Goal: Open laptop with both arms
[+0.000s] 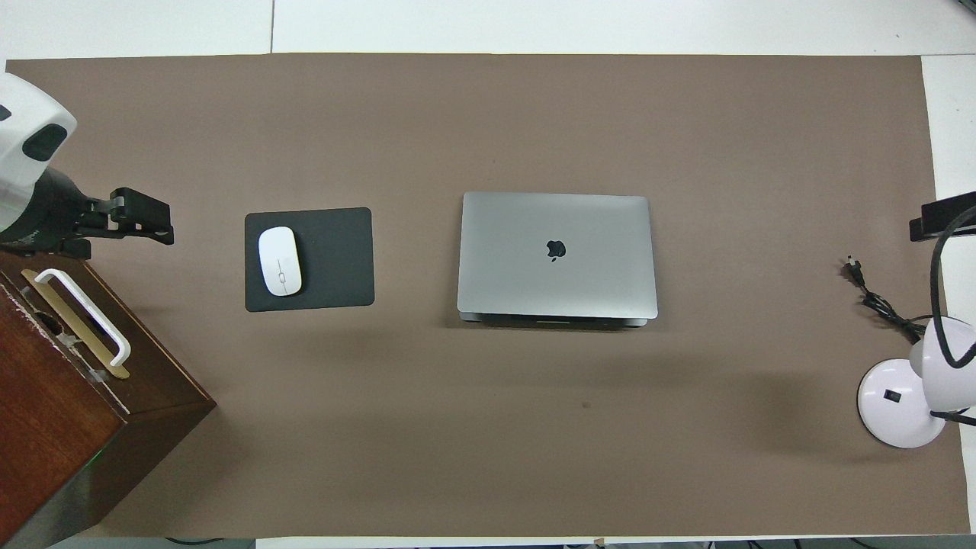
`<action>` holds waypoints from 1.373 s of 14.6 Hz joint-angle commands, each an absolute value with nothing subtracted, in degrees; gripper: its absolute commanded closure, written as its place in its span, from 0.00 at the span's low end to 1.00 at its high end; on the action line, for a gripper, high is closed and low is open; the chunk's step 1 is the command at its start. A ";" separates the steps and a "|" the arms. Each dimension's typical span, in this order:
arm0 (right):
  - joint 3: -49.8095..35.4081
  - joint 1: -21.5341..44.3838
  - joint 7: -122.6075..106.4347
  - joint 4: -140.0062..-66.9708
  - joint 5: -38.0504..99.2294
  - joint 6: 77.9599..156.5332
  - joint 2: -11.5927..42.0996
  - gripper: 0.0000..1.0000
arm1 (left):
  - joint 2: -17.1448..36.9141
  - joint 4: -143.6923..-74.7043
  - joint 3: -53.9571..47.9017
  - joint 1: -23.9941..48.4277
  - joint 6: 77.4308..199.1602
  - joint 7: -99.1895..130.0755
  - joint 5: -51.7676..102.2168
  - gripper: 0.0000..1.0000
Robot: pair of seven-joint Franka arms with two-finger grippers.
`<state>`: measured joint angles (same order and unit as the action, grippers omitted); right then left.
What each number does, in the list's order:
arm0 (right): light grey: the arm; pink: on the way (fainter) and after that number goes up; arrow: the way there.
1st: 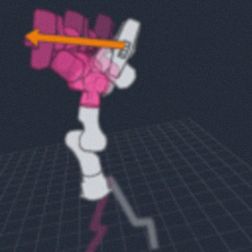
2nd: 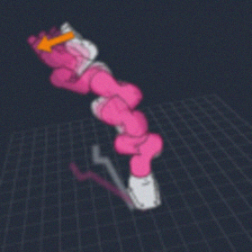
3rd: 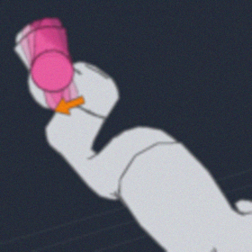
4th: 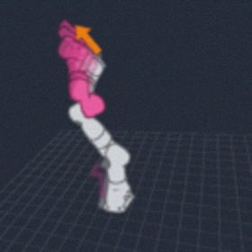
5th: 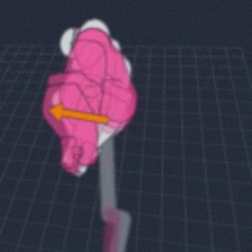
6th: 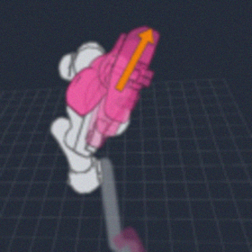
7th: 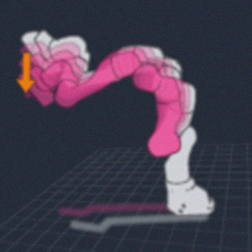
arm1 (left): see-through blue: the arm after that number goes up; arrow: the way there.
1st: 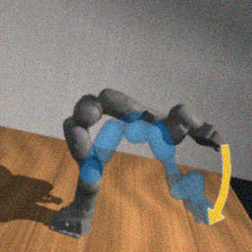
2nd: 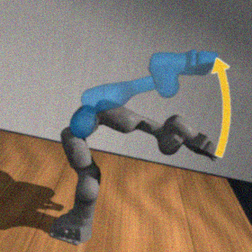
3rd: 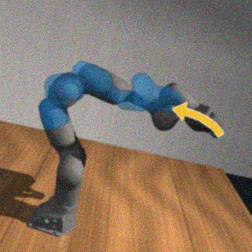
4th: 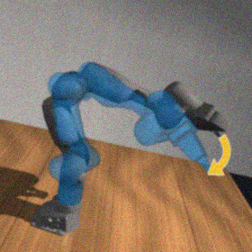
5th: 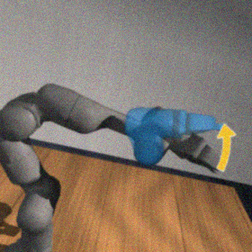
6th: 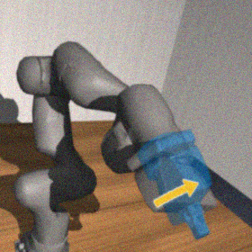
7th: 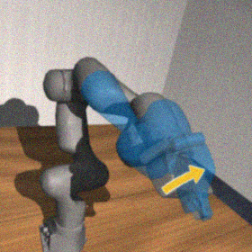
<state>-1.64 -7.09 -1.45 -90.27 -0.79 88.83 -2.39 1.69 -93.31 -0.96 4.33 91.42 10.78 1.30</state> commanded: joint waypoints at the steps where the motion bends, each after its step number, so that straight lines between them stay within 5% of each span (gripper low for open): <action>1: -1.23 -7.12 -2.72 -91.23 -1.05 89.12 -3.34 0.00 | 2.55 -91.67 -0.44 4.66 91.05 9.93 0.88 0.00; 15: -0.53 -7.38 -7.81 -91.23 -1.05 89.74 -3.34 0.00 | 2.55 -91.58 -1.84 5.27 92.80 11.07 0.88 0.00; 16: -0.01 -7.38 -8.78 -91.23 -1.05 89.91 -3.34 0.00 | 2.46 -91.76 -2.37 5.36 93.42 11.25 0.88 0.08; 19: 0.00 -7.47 -13.17 -91.32 -0.97 94.30 -2.82 0.00 | 1.15 -92.72 -3.60 5.36 93.17 16.24 0.88 0.57; 20: 0.09 -7.56 -13.27 -91.32 -0.36 94.74 -2.46 0.00 | 0.79 -93.42 -3.78 5.45 93.25 17.56 0.88 0.65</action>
